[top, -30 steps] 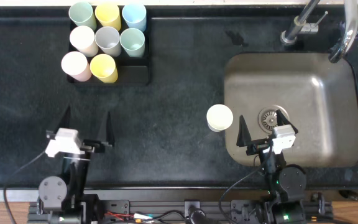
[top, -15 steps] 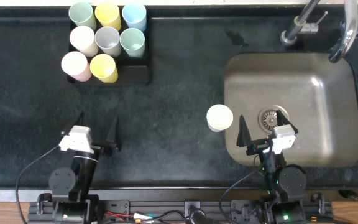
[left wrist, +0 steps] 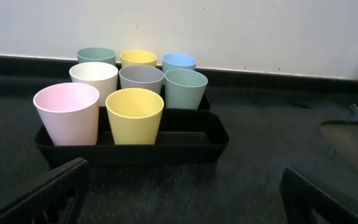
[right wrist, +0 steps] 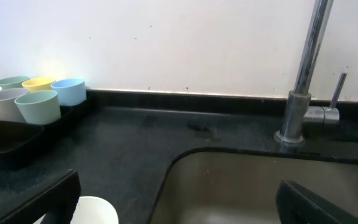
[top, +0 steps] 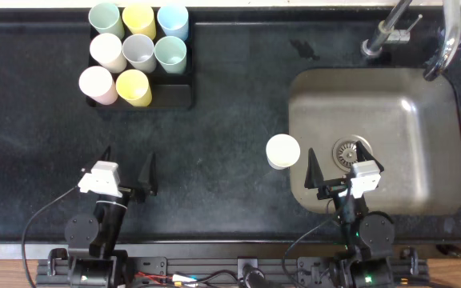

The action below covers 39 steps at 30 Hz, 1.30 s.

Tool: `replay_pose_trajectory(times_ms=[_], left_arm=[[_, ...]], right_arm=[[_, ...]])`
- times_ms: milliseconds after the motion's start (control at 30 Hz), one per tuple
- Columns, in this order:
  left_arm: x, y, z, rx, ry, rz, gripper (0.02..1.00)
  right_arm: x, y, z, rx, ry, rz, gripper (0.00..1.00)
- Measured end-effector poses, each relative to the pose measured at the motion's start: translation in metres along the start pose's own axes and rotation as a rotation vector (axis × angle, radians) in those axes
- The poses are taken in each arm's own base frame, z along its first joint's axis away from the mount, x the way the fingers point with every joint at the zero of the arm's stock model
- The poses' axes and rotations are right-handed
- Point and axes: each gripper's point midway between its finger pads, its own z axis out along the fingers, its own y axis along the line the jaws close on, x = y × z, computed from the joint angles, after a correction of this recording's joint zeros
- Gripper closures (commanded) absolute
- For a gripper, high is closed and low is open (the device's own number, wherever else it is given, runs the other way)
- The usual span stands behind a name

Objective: Store Cups

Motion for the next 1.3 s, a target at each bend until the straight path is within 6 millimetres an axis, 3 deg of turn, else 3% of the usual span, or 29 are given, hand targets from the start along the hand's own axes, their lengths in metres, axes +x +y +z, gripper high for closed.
replay_pose_trajectory(times_ms=[933, 1100, 1167, 1300], left_arm=[[0.000, 0.000, 0.000, 0.000, 0.000, 0.000, 0.018], [0.000, 0.000, 0.000, 0.000, 0.001, -0.001, 0.018], [0.000, 0.000, 0.000, 0.000, 0.001, -0.001, 0.018], [0.000, 0.000, 0.000, 0.000, 0.002, -0.001, 0.018]], right_arm=[[0.000, 0.000, 0.000, -0.001, 0.002, 0.012, 0.005], [0.008, -0.001, 0.001, 0.008, 0.112, 0.026, 0.003], [-0.007, 0.000, 0.002, 0.013, 0.166, 0.030, 0.005], [-0.066, 0.006, 0.006, 0.004, 0.259, 0.039, 0.003]])
